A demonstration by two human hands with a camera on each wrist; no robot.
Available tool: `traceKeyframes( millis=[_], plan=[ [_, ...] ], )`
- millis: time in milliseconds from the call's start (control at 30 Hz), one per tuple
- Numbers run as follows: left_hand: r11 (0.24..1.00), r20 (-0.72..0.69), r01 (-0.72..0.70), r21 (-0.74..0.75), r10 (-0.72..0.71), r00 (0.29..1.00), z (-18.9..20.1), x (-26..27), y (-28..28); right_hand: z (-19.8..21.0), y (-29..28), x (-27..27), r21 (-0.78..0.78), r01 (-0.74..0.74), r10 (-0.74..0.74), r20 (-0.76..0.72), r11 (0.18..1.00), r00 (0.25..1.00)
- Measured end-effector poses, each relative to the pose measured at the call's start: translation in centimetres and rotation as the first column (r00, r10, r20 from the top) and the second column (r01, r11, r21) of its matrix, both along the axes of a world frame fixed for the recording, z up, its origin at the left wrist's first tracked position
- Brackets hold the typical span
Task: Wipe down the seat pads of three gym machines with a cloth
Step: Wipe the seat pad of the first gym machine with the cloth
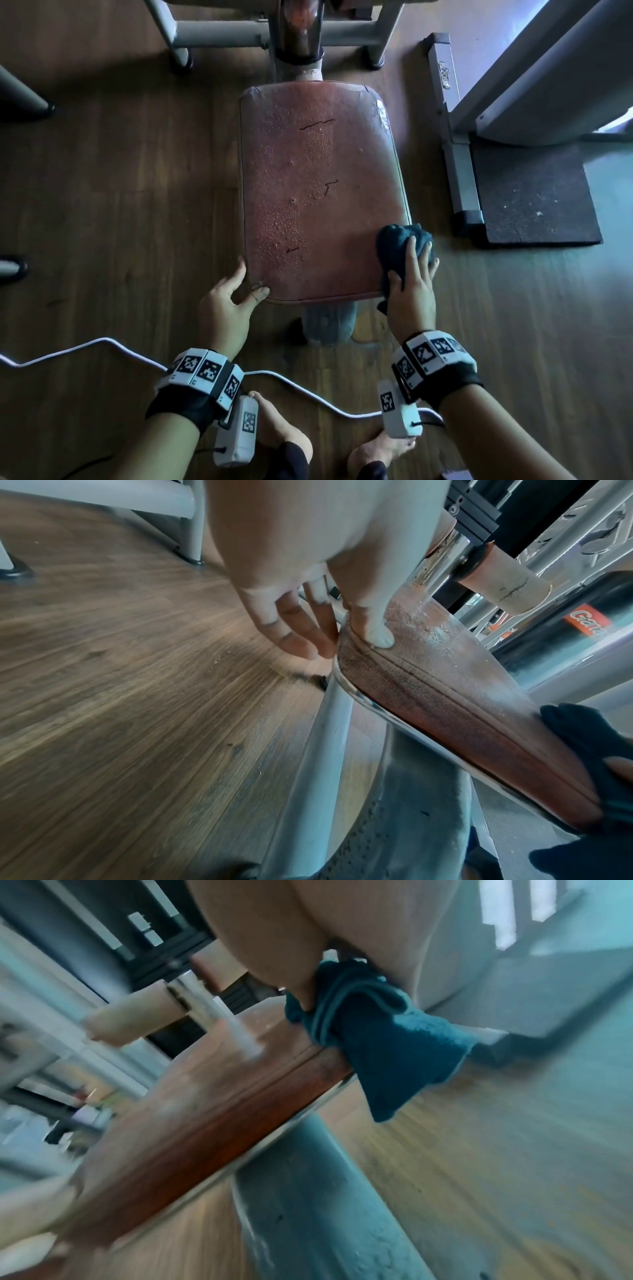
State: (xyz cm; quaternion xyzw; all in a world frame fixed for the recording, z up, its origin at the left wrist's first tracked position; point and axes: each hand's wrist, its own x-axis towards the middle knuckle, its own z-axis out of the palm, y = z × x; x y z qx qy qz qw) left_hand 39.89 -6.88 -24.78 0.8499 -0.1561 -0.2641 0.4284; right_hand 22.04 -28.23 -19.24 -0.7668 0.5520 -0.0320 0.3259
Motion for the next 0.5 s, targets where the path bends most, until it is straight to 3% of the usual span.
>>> traceKeyframes(
  millis=[67,167,300,367,433,500],
  plan=[
    [1.0,-0.046,0.0,-0.004,0.0,0.999,0.3,0.1,0.0,-0.1,1.0,0.3,-0.064,-0.199,0.194,-0.075,0.978,0.978],
    [0.998,-0.127,-0.015,0.057,0.022,0.992,1.2,-0.4,0.2,0.0,2.7,1.1,-0.102,-0.454,0.424,-0.224,0.885,0.877],
    [0.989,-0.224,-0.119,0.085,0.135,0.965,3.6,-4.2,0.2,1.3,3.1,1.2,-0.104,-0.627,0.59,-0.251,0.772,0.768],
    [0.993,0.022,-0.108,0.055,0.107,0.994,5.0,-6.6,-0.2,2.0,1.4,0.9,-0.133,-0.587,0.574,-0.124,0.799,0.81],
    [0.999,0.293,-0.009,0.034,-0.002,0.956,6.1,-8.5,-1.7,2.0,-1.4,0.4,-0.189,-0.438,0.446,0.003,0.879,0.895],
    [0.995,0.353,0.095,0.042,-0.103,0.93,7.5,-9.6,-4.7,1.2,-4.7,-0.1,-0.105,-0.309,0.314,0.038,0.945,0.949]
  ],
)
